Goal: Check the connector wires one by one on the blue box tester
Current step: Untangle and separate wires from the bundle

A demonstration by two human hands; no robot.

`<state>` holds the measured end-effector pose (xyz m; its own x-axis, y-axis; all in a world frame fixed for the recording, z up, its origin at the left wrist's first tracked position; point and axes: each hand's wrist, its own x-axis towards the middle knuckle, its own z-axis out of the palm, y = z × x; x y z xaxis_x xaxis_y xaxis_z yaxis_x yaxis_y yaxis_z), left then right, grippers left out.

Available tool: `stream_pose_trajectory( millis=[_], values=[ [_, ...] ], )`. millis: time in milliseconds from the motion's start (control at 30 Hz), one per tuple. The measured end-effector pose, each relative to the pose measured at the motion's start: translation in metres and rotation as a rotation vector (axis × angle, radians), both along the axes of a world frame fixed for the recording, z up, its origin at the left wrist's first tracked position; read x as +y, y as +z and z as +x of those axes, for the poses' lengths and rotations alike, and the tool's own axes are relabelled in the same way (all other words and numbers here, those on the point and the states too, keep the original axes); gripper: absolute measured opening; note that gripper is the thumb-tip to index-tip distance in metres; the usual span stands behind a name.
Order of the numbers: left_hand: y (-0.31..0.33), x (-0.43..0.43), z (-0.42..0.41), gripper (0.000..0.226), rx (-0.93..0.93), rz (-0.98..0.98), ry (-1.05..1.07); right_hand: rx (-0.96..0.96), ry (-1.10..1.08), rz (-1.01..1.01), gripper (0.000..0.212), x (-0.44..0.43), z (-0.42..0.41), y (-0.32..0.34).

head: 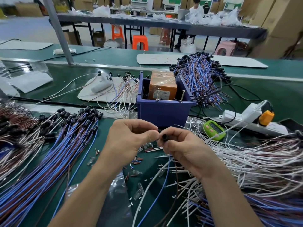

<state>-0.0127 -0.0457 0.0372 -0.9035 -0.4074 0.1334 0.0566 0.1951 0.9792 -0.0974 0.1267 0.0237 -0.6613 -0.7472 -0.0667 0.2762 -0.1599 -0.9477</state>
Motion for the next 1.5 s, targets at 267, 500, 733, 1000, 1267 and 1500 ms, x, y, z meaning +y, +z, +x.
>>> stream_pose_trajectory(
  millis=[267, 500, 733, 1000, 1267, 1500],
  values=[
    [0.005, 0.007, 0.004, 0.037, 0.131, 0.093, -0.088, 0.013, 0.040, -0.068, 0.036, 0.001, 0.000, -0.002],
    [0.011, 0.012, 0.008, 0.043, 0.146, -0.032, -0.127, -0.046, 0.050, -0.113, 0.036, -0.001, -0.003, -0.005],
    [0.013, 0.014, 0.013, 0.040, 0.194, -0.203, -0.095, 0.006, 0.012, -0.048, 0.038, -0.001, -0.005, -0.009],
    [0.013, 0.013, 0.016, 0.034, 0.210, -0.493, -0.002, 0.124, -0.042, 0.118, 0.040, -0.005, -0.004, -0.010],
    [0.013, 0.010, 0.016, 0.040, 0.143, -0.646, 0.054, 0.230, 0.030, 0.214, 0.043, -0.002, -0.004, -0.012],
    [0.007, 0.003, 0.011, 0.044, 0.072, -0.465, 0.067, 0.159, 0.015, 0.168, 0.036, -0.002, -0.005, -0.012]
  ],
)
